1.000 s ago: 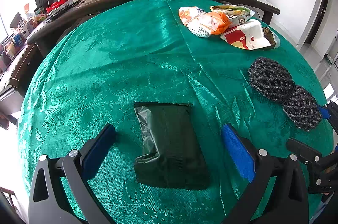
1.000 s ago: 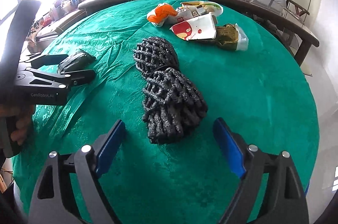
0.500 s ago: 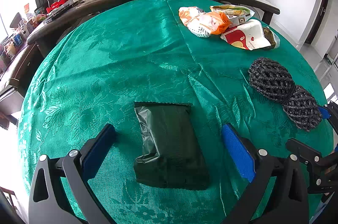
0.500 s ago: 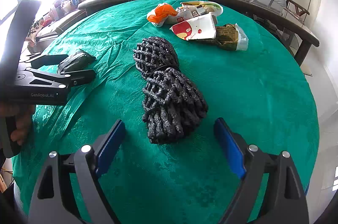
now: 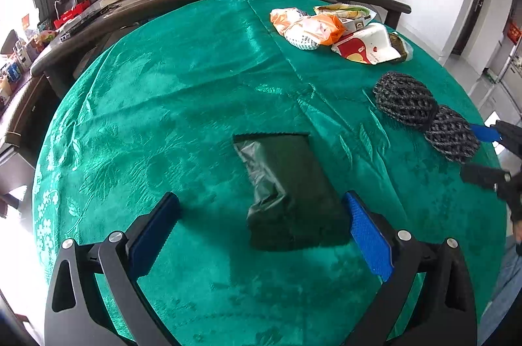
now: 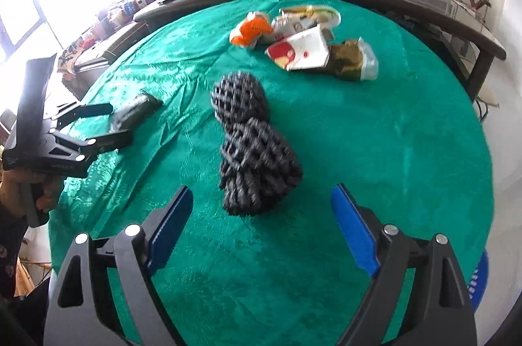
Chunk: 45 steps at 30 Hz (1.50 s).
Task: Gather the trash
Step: 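Carry the green pouch and mesh bag over the wastebasket and release both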
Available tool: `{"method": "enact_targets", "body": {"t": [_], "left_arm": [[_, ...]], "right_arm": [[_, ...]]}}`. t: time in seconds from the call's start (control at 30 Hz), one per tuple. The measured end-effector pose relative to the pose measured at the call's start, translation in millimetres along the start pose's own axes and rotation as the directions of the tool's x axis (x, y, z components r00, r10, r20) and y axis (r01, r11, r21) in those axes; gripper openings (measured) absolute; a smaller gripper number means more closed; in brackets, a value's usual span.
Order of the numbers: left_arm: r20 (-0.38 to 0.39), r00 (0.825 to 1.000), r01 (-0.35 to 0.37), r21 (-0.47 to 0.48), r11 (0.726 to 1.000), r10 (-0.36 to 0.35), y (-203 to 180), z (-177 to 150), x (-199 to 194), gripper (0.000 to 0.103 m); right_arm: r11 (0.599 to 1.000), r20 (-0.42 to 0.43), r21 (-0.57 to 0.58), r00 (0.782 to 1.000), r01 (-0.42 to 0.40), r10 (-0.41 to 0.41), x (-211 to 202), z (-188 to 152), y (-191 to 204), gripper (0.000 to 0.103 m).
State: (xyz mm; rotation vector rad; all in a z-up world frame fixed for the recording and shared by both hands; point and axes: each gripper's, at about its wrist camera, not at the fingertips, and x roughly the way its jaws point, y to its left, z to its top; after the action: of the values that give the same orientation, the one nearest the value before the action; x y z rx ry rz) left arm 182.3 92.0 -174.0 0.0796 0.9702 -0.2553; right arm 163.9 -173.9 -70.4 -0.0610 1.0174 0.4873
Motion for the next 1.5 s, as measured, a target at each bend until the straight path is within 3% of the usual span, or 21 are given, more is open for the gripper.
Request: {"method": "enact_targets", "body": {"t": [0.17, 0.33, 0.43, 0.47, 0.53, 0.6, 0.67, 0.8, 0.93, 1.07, 1.3, 1.5], "left_arm": [[-0.002, 0.998, 0.066, -0.005, 0.998, -0.066, 7.7, 1.9, -14.5, 0.098], [-0.057, 0.998, 0.043, 0.042, 0.998, -0.041, -10.4, 13.0, -1.7, 0.098], [-0.094, 0.995, 0.029, 0.057, 0.998, -0.023, -16.5, 15.2, 9.2, 0.087], [-0.092, 0.996, 0.025, 0.054, 0.998, -0.02, -16.7, 16.8, 9.5, 0.085], [-0.091, 0.995, 0.034, 0.037, 0.999, -0.031, -15.1, 20.9, 9.5, 0.074], [-0.089, 0.995, 0.039, 0.043, 0.998, -0.035, -14.3, 24.0, 8.8, 0.044], [-0.087, 0.996, 0.034, 0.05, 0.998, -0.03, -13.8, 26.1, 9.1, 0.04], [-0.048, 0.994, 0.096, 0.039, 0.995, -0.094, -18.7, 25.8, -1.4, 0.037], [-0.021, 0.989, 0.149, 0.059, 0.987, -0.148, -45.7, 29.7, -12.4, 0.037], [-0.018, 0.971, 0.241, 0.086, 0.967, -0.24, -89.5, 41.0, -17.7, 0.037], [-0.035, 0.912, 0.41, 0.139, 0.901, -0.41, -193.4, 69.6, -17.9, 0.036], [-0.09, 0.87, 0.492, 0.21, 0.845, -0.484, -298.2, 84.3, -4.8, 0.037]], "right_arm": [[0.997, -0.142, -0.08, 0.99, -0.003, -0.009, 10.3, 39.8, 6.0, 0.084], [0.986, -0.227, -0.163, 0.972, 0.021, -0.058, 32.1, 64.4, 24.2, 0.084], [0.979, -0.246, -0.198, 0.965, 0.044, -0.093, 45.6, 71.6, 33.5, 0.083], [0.978, -0.253, -0.204, 0.962, 0.051, -0.103, 49.5, 72.6, 35.0, 0.081], [0.978, -0.283, -0.204, 0.953, 0.05, -0.107, 56.0, 72.5, 34.9, 0.045], [0.983, -0.284, -0.181, 0.955, 0.035, -0.086, 52.9, 70.4, 33.8, 0.035], [0.985, -0.25, -0.169, 0.965, 0.039, -0.081, 40.8, 67.7, 33.3, 0.034], [0.995, -0.173, -0.096, 0.984, 0.018, -0.034, 4.7, 60.0, 16.7, 0.034], [1.0, -0.109, 0.015, 0.994, 0.025, -0.024, -29.9, 46.8, -22.4, 0.034], [0.986, -0.07, 0.141, 0.994, 0.091, -0.082, -67.0, 21.4, -88.6, 0.034], [0.909, -0.112, 0.332, 0.968, 0.251, -0.227, -108.1, -46.0, -210.2, 0.034], [0.833, -0.159, 0.445, 0.945, 0.328, -0.287, -119.7, -115.3, -290.5, 0.034]]}}
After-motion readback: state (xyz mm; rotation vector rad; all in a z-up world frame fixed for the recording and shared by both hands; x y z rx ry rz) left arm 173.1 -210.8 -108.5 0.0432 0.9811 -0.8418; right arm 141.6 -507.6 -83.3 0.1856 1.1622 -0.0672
